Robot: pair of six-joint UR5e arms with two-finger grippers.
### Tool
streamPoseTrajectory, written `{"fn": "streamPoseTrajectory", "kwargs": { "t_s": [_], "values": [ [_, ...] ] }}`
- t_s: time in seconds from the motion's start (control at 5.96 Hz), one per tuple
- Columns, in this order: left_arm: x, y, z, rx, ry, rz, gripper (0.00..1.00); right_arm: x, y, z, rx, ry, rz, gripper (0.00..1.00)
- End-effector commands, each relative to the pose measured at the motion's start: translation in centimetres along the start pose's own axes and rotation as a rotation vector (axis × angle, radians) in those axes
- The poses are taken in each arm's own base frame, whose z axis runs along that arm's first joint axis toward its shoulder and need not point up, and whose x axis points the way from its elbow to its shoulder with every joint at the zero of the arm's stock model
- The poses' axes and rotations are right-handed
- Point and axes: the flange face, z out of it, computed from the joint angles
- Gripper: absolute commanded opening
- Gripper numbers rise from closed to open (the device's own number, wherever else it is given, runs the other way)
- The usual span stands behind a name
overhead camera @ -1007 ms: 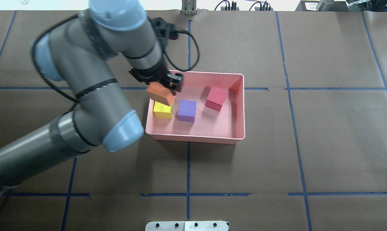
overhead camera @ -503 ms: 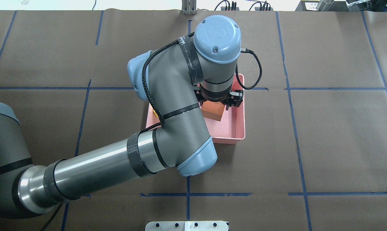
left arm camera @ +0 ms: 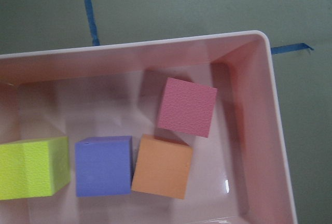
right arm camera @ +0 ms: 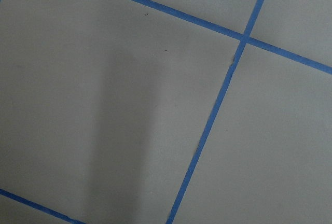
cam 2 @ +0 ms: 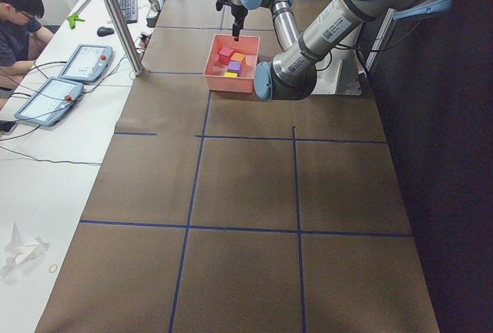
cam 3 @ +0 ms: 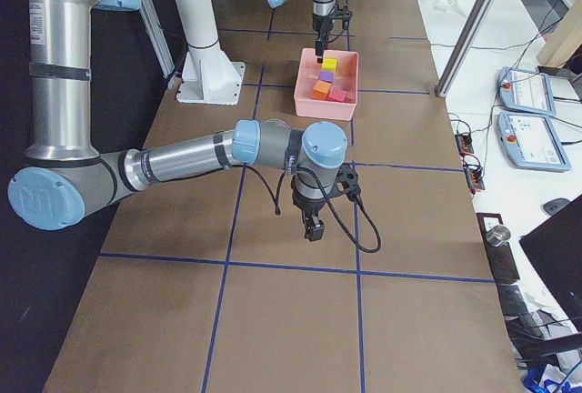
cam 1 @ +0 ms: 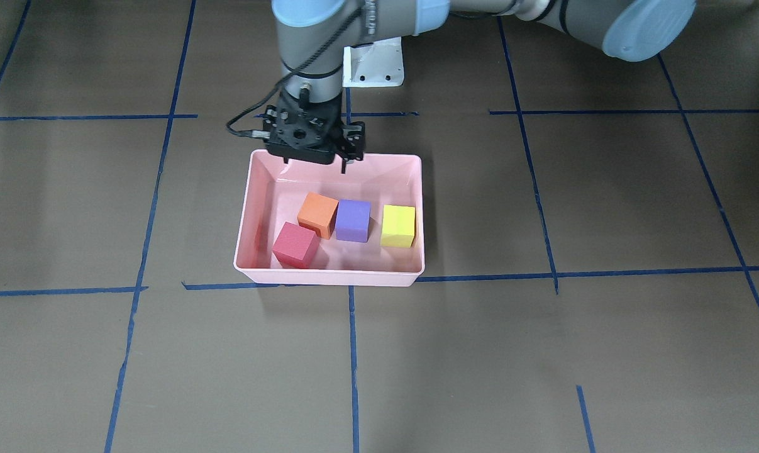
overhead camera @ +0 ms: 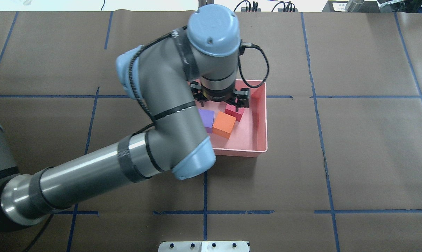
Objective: Place blocks into pink bin with both arms
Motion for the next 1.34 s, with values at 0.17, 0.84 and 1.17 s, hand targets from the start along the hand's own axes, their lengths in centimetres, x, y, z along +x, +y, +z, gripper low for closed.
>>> {"fn": "streamPoseTrajectory", "kwargs": {
  "t_s": [0.17, 0.84, 1.17],
  "values": [
    [-25.7, -2.8, -2.0, -0.040, -0.075, 0.308, 0.99, 0.3, 0.5, 0.5, -0.009, -0.005, 0.046, 0.99],
    [-65.7, 4.4, -10.1, -0.098, -0.069, 0.244, 1.00, 0.8, 1.6, 1.5, -0.029, -0.010, 0.192, 1.00],
    [-75.9, 10.4, -10.5, -0.122, -0.080, 0.158, 1.00, 1.1, 2.5, 2.0, -0.040, -0.015, 0.208, 1.00]
  ]
}}
